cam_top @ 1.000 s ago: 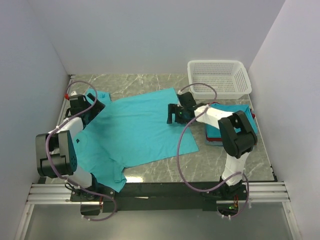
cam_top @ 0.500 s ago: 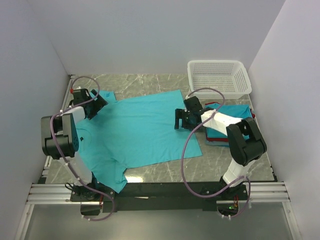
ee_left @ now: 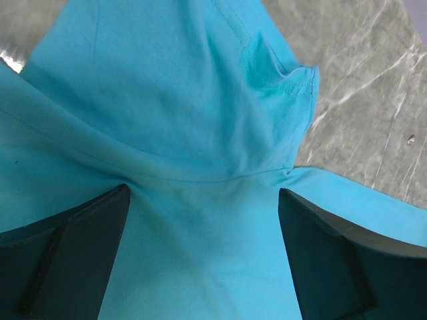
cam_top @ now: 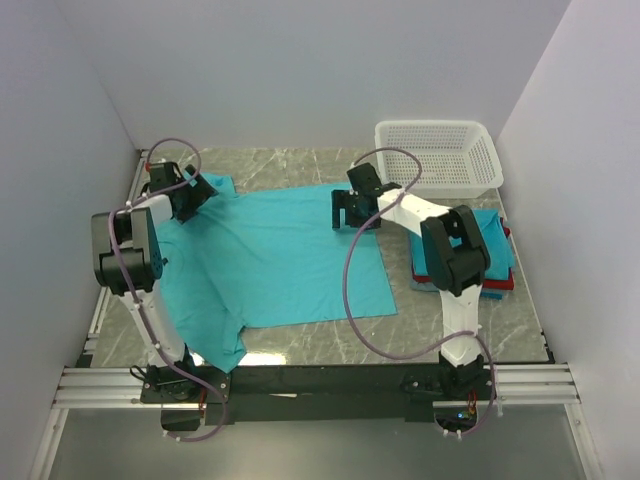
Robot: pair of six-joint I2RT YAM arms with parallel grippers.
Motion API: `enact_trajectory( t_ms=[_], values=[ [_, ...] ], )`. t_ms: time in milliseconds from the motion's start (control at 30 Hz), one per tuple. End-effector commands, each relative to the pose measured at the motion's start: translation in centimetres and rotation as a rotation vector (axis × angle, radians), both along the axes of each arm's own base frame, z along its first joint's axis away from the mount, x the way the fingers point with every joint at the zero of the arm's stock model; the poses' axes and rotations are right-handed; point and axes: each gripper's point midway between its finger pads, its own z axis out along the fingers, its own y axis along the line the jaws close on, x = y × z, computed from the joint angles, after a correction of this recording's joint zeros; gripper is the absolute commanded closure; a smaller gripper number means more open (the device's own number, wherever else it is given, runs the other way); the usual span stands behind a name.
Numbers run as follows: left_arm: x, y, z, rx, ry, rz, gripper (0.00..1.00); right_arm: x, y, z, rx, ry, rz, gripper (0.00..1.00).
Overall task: Fold and stack the t-shirts
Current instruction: Flatten the tshirt out
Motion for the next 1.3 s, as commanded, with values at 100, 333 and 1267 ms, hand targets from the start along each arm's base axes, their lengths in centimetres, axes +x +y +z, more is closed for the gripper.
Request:
enact_trajectory(
  t_ms=[100, 333, 1267],
  values=[
    [1.2, -1.1, -1.8, -0.026, 0.048, -0.101, 0.01, 0.6, -1.0, -2.2, -0.062, 0.098, -0.035, 0.07],
    [4.1, -2.2, -1.8, -0.002, 0.042, -0.204, 0.01, 2.2, -3.2, -3.5, -0.104, 0.161, -0.081, 0.07],
    [0.7, -0.2, 13.6, 0.098, -0.112, 0.039, 0.01, 7.3, 2.3, 18.7, 0.041, -0.404, 0.098, 0.05]
  ],
)
